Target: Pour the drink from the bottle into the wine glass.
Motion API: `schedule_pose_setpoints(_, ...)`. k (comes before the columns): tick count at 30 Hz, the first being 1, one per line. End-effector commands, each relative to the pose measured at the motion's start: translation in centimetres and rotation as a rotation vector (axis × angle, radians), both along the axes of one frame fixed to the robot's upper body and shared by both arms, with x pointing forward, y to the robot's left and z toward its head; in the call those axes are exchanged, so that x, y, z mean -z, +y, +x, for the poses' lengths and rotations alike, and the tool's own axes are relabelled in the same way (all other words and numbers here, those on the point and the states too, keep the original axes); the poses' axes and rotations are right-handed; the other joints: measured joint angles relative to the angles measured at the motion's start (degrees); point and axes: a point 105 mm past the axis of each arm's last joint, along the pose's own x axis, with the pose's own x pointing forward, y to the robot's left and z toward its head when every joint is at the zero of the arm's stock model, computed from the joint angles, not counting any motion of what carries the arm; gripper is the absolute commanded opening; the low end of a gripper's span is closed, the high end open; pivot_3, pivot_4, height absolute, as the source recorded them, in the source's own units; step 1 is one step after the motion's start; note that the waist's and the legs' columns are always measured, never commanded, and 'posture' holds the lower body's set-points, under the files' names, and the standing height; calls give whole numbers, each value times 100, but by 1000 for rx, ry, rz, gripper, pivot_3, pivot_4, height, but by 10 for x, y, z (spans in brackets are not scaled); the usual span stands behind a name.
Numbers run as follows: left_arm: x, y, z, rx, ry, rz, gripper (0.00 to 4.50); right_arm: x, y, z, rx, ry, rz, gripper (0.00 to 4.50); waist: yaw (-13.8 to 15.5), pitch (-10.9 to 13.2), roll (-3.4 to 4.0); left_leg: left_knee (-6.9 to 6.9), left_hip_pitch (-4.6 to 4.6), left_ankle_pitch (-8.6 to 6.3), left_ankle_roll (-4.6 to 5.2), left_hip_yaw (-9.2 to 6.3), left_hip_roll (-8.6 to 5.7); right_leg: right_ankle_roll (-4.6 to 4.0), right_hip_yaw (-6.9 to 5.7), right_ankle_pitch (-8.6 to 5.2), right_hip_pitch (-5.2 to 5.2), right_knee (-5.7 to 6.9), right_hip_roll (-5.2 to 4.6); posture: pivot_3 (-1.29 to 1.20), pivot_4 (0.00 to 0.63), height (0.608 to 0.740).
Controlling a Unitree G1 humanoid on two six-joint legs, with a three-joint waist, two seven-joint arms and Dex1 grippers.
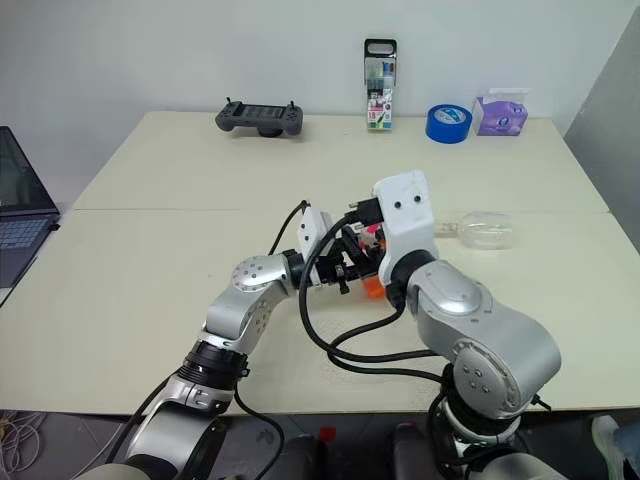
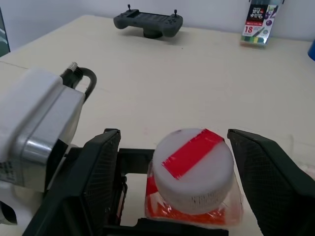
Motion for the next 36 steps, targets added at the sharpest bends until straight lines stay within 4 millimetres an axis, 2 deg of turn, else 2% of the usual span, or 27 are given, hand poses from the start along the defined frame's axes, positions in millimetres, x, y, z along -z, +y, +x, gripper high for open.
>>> schedule_pose_setpoints(1,-21,1,0,6,-78,-32,1873,-7,-4,-3,30,-35,5,3701,0,0,0,0,0,0,0,1,0,0,1,0,0,0,0,0,150,740)
schedule_pose_setpoints(2,-21,1,0,5,-78,-32,1873,-7,-5,-2,40,-34,6,3701,0,0,0,0,0,0,0,0,0,0,0,0,0,0,0,0,150,740)
schedule_pose_setpoints(8,-21,1,0,2,-79,-30,1872,-8,-10,1,72,-39,0,1840,-1,0,0,-2,0,0,0,-5,3,0,-2,0,0,0,1,0,150,740)
schedule_pose_setpoints(11,-22,1,0,0,-81,-28,1872,-5,-15,1,65,-40,-44,1838,-1,0,0,-1,0,0,0,-2,1,0,-2,0,0,0,0,0,150,740)
schedule_pose_setpoints(13,-22,0,1,-1,-82,-27,1871,-12,-17,2,-5,-78,-94,1838,-1,0,0,-1,0,0,0,-2,-1,0,-2,0,1,-2,0,0,150,740)
schedule_pose_setpoints(16,-24,-1,2,-5,-84,-28,1871,-25,-5,-9,-303,-188,-143,1838,0,0,0,2,-2,1,2,-2,-14,1,-6,0,5,-7,10,0,150,740)
schedule_pose_setpoints(17,-24,-1,1,-4,-85,-28,1870,-22,-3,-16,-452,-165,-125,1838,0,0,-1,1,-1,0,3,-1,-17,1,-5,-1,7,-9,9,0,150,740)
schedule_pose_setpoints(18,-25,-2,1,-3,-86,-28,1870,-20,-5,-21,-545,-146,-105,1838,2,0,-1,2,-2,0,4,0,-18,2,-5,-1,8,-12,9,0,150,740)
schedule_pose_setpoints(20,-24,-2,-1,2,-86,-26,1868,-13,-14,-19,-780,-104,-190,1838,2,2,-4,2,-2,0,5,2,-20,3,-4,-1,12,-14,9,0,150,740)
schedule_pose_setpoints(23,-24,-2,-2,7,-87,-23,1854,-5,-29,-8,-934,-66,-275,1838,-5,3,-6,3,5,1,10,22,-26,3,0,-1,18,-17,7,0,150,740)
schedule_pose_setpoints(25,-25,-2,-2,3,-91,-21,1852,-2,-38,12,-950,-62,-290,1838,-49,3,-6,0,15,1,10,26,-21,3,9,-1,17,-10,13,0,150,740)
schedule_pose_setpoints(28,-27,0,-1,-13,-96,-22,1851,4,-48,31,-926,-56,-345,1838,-70,3,-6,0,26,2,11,27,5,1,12,0,17,-2,36,0,150,740)
schedule_pose_setpoints(32,-26,4,-1,-37,-95,-24,1850,-1,-51,36,-908,-65,-347,1838,-39,3,-6,-1,19,3,10,7,17,-1,3,1,13,2,46,0,150,740)
schedule_pose_setpoints(36,-25,3,-2,-38,-91,-26,1842,-2,-53,33,-907,-46,-358,3245,13,3,-6,3,4,3,8,6,9,-1,4,2,3,-3,16,0,150,740)
